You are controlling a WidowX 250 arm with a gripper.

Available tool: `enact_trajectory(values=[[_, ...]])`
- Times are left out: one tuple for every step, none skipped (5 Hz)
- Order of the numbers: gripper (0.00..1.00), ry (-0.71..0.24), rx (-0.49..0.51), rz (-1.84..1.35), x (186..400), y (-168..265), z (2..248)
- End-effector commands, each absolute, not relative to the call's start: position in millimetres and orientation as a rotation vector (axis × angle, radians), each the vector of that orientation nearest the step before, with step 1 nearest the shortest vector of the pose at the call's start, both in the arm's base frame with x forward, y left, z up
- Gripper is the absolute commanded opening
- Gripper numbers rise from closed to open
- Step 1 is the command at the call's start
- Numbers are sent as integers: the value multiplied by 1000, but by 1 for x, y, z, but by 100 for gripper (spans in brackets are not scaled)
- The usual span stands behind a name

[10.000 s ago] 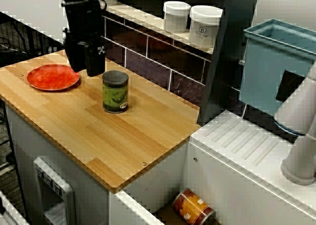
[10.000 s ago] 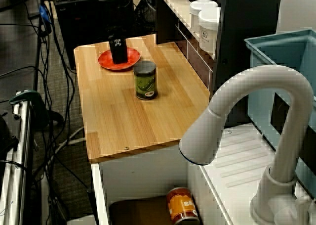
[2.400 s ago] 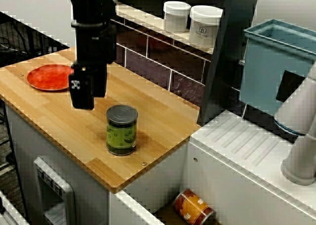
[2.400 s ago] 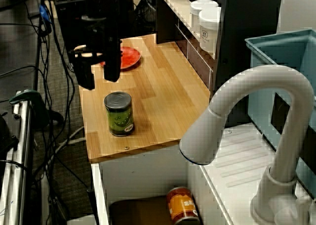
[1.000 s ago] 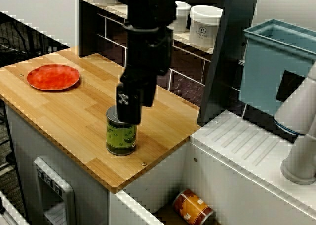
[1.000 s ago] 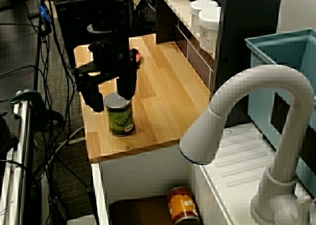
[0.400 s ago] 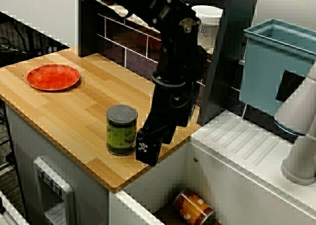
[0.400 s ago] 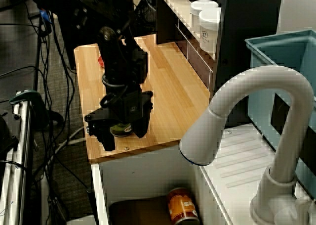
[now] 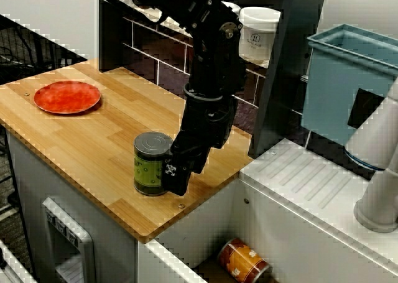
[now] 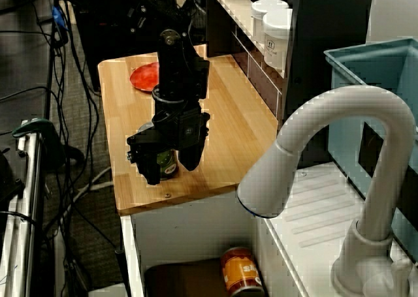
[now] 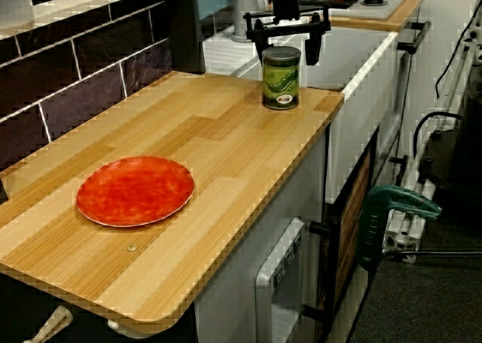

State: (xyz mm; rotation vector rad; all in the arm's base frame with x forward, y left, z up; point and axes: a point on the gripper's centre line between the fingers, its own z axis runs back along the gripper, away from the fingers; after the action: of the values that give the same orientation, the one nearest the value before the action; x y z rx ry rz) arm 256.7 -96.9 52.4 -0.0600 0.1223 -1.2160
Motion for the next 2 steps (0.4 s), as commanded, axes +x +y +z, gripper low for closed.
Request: enact_trajectory(values=[[100,119,-57,-1269,262,-55,65],[100,141,-107,-1332,253,-34,70]])
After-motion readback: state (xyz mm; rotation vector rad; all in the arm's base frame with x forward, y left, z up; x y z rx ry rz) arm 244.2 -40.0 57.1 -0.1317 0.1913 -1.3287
